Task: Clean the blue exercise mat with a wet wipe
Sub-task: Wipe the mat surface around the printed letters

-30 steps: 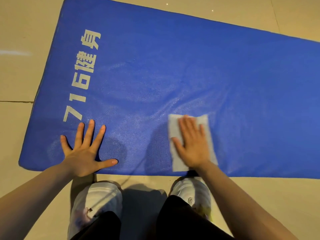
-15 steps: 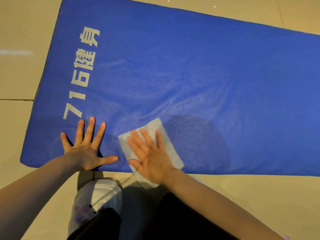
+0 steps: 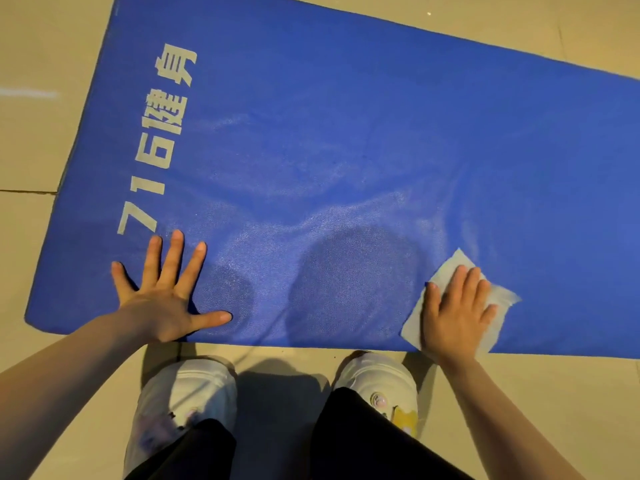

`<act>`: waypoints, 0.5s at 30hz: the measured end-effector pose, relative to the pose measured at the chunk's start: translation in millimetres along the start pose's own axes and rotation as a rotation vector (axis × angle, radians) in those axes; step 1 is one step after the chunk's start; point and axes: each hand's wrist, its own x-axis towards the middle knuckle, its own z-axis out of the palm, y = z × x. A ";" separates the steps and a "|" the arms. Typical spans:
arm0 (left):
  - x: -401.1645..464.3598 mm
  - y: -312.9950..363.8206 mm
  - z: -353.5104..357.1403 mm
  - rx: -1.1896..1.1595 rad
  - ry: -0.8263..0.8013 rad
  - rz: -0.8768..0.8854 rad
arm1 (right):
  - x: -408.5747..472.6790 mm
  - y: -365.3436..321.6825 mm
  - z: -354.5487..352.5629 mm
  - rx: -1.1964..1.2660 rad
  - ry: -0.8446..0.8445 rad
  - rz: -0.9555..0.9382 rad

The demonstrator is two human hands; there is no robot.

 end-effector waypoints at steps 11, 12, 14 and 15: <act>6.0 5.2 17.4 -0.353 0.418 0.023 | -10.1 -159.9 37.9 -0.082 -0.069 -1.333; 11.0 12.3 11.1 -0.338 0.501 0.056 | 4.8 -157.4 36.3 -0.079 -0.053 -1.310; 36.1 24.7 -9.5 -0.220 0.681 0.203 | 42.6 -146.7 26.8 -0.018 -0.029 -1.059; 54.1 29.3 -22.5 -0.172 0.759 0.255 | 65.4 -136.7 19.7 0.008 -0.014 -0.877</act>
